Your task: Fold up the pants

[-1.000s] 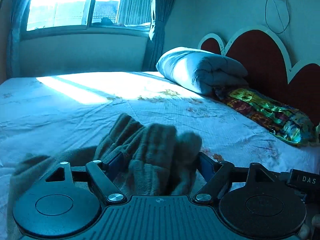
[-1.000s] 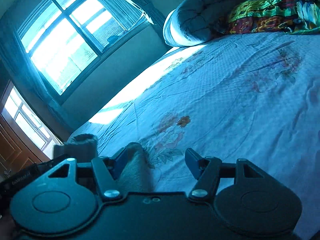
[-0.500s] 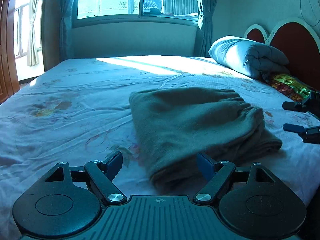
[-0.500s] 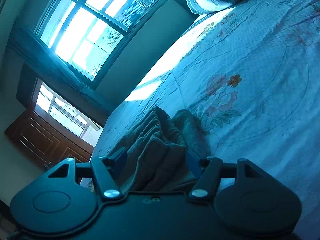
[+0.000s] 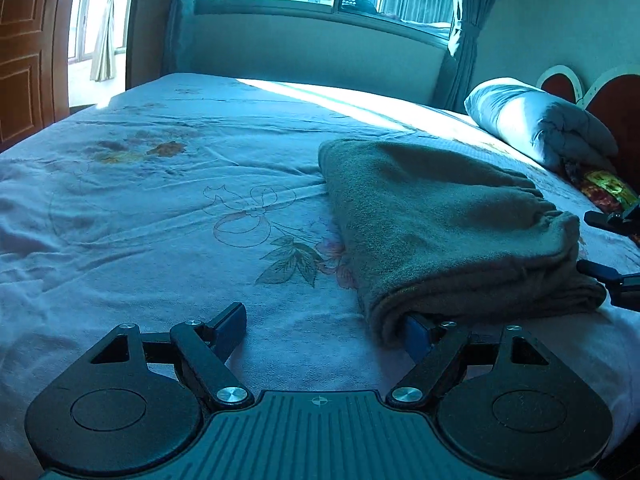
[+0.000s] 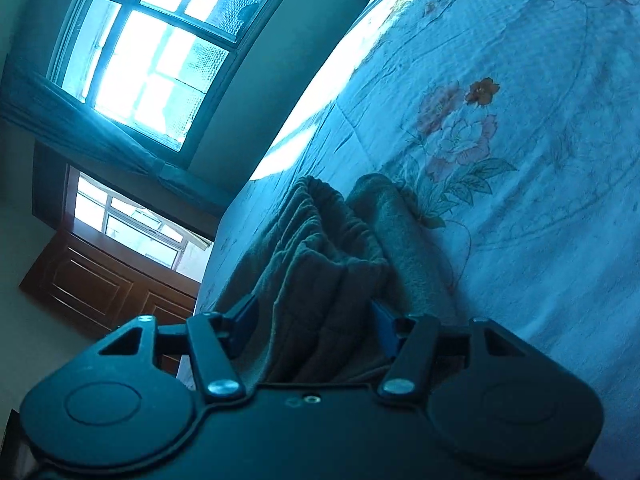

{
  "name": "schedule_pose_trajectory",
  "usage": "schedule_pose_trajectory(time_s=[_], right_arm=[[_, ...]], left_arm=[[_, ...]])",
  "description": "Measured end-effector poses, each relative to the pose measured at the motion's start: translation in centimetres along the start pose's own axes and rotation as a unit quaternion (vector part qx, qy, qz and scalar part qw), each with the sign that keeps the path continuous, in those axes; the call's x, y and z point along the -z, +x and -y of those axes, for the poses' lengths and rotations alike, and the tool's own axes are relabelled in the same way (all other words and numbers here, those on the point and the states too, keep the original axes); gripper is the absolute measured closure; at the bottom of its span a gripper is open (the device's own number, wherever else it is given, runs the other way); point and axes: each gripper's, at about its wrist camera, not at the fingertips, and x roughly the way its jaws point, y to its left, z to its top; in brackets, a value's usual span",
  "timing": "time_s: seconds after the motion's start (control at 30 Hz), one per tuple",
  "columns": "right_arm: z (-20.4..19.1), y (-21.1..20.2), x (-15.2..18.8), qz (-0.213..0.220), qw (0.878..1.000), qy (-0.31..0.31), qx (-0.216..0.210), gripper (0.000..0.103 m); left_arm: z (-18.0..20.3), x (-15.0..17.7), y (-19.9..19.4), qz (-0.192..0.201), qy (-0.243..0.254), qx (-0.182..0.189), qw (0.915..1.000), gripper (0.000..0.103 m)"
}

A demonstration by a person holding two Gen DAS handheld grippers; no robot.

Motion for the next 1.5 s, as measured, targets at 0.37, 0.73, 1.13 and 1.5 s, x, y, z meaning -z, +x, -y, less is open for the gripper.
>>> schedule_pose_trajectory(time_s=[0.37,0.73,1.13,1.5], right_arm=[[-2.1,3.8,-1.1,-0.008,0.997,-0.048,0.06,0.075],[-1.7,0.6,-0.4,0.001,0.995,-0.043,0.093,0.079],[-3.6,-2.7,-0.9,0.036,0.987,-0.121,0.098,0.065],[-10.1,1.7,-1.2,0.019,0.951,-0.303,0.064,0.06]], left_arm=[[-0.3,0.3,1.3,0.013,-0.07,0.001,0.9975,0.023],[-0.3,0.8,1.3,0.023,-0.075,0.004,0.9969,0.023],[-0.8,0.4,-1.6,0.012,-0.036,0.018,0.9991,0.023],[-0.8,-6.7,1.5,0.052,-0.05,0.031,0.9969,0.021]])
